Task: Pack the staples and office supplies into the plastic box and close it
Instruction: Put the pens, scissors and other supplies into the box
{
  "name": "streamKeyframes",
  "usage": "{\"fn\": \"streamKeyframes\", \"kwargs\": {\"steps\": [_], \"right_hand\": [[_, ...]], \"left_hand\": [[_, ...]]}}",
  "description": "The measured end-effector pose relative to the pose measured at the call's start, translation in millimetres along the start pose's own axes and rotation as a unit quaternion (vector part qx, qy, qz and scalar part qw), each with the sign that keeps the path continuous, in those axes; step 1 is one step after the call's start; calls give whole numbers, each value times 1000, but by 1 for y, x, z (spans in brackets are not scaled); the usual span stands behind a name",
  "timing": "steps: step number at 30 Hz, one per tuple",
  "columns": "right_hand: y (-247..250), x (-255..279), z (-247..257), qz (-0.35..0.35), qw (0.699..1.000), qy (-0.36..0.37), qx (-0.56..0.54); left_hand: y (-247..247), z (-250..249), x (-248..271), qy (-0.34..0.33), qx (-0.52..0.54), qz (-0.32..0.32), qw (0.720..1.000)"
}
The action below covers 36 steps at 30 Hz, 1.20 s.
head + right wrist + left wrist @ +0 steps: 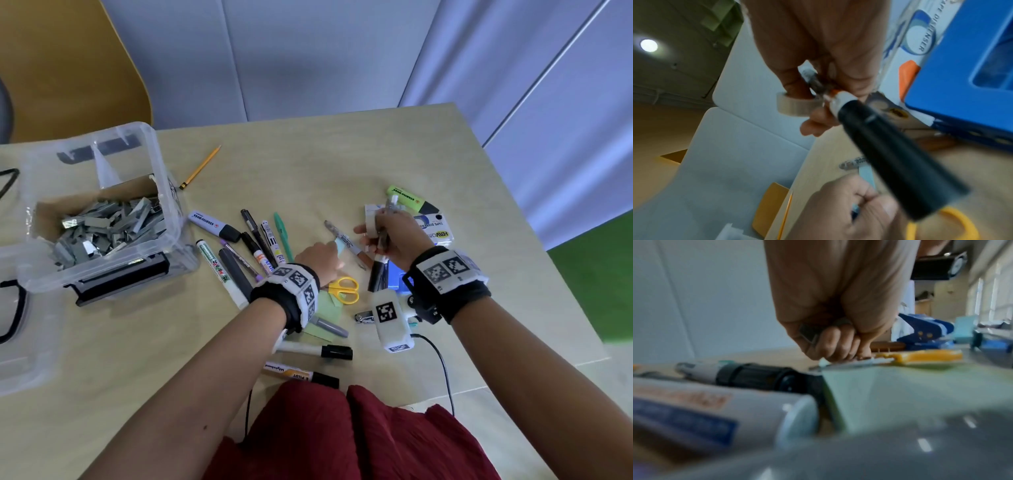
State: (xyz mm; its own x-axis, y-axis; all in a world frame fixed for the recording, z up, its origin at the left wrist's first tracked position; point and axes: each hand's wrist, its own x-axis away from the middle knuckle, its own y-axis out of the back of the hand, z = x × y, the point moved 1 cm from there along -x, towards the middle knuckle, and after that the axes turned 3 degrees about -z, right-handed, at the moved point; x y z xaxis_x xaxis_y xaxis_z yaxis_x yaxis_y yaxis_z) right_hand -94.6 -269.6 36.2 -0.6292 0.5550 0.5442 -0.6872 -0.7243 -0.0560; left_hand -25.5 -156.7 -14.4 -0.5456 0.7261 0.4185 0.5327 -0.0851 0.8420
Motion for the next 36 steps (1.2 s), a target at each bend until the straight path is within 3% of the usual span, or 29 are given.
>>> {"fn": "streamKeyframes", "kwargs": {"steps": [2,3,4,5,7,9,11,13,17,21,24,27,31,33,36], "right_hand": [[-6,0,-8,7,997,13,76],[-11,-2,-13,17,989,26,141],[-17,-3,-19,32,975,40,217],[-24,-5,-24,50,952,56,296],[-37,-9,-34,85,885,92,448],[-47,-11,-42,104,821,121,548],[-55,-10,-47,120,798,136,574],[-57,-9,-49,121,794,142,579],[-48,-6,-51,112,784,178,585],[-29,0,-46,60,789,199,579],[-14,3,-41,20,741,209,638],[-7,6,-46,24,686,226,691],[-6,9,-51,34,662,222,715],[-7,9,-51,36,660,224,716],[-6,10,-51,35,661,215,718]], "left_hand": [[10,10,1,58,140,-35,988],[14,17,2,84,227,-52,969],[18,25,3,107,339,-57,933],[22,32,5,124,456,-51,880],[30,46,11,141,649,-32,747],[36,57,18,139,754,-11,642],[40,65,25,130,806,0,577],[41,69,30,125,825,3,551],[35,67,31,127,809,10,573],[30,58,26,132,760,14,637],[29,51,22,151,730,21,666],[27,44,19,153,694,20,703],[24,38,21,130,634,3,762],[22,36,22,121,632,15,765],[22,34,24,125,666,47,734]]}}
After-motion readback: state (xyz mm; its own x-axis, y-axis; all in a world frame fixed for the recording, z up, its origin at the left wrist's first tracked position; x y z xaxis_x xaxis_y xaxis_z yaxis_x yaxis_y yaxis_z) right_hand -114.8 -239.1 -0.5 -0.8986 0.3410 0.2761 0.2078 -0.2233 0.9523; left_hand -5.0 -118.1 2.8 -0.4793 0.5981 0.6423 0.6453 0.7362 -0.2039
